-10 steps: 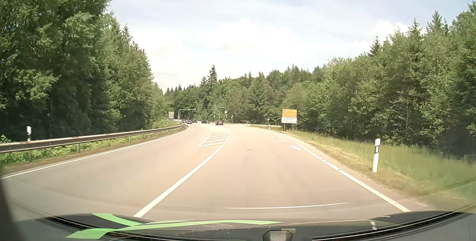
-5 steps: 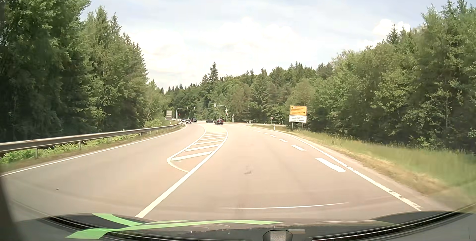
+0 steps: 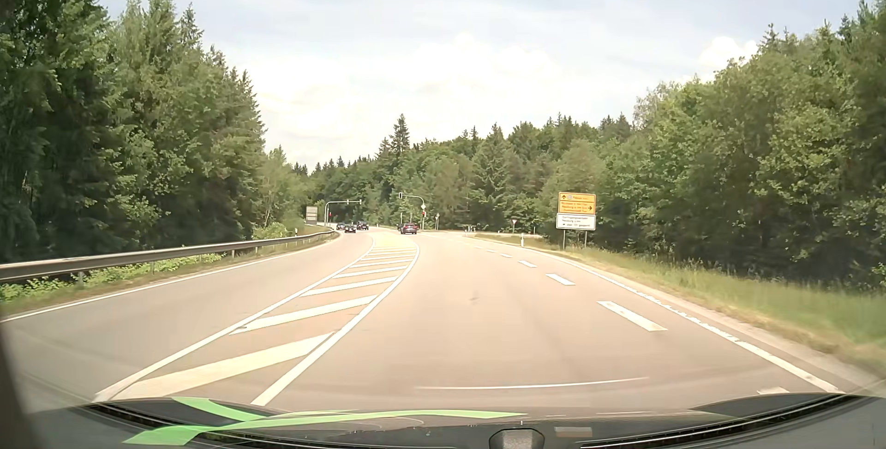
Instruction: Follow the waypoints while adhering to traffic rules and regulations
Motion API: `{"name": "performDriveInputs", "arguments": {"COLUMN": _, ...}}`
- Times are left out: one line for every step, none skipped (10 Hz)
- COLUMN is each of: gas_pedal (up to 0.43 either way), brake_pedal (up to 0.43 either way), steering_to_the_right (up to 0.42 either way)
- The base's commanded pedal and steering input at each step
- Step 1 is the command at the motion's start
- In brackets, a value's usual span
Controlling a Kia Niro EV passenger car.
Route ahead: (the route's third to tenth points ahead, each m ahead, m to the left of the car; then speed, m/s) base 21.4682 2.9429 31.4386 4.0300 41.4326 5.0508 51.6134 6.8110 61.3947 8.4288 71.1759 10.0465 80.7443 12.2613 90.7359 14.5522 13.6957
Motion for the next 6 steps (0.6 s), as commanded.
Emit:
{"name": "performDriveInputs", "arguments": {"gas_pedal": 0.000, "brake_pedal": 0.000, "steering_to_the_right": -0.008}}
{"name": "performDriveInputs", "arguments": {"gas_pedal": 0.000, "brake_pedal": 0.000, "steering_to_the_right": -0.008}}
{"name": "performDriveInputs", "arguments": {"gas_pedal": 0.000, "brake_pedal": 0.000, "steering_to_the_right": -0.008}}
{"name": "performDriveInputs", "arguments": {"gas_pedal": 0.000, "brake_pedal": 0.000, "steering_to_the_right": -0.009}}
{"name": "performDriveInputs", "arguments": {"gas_pedal": 0.000, "brake_pedal": 0.000, "steering_to_the_right": -0.010}}
{"name": "performDriveInputs", "arguments": {"gas_pedal": 0.000, "brake_pedal": 0.024, "steering_to_the_right": -0.011}}
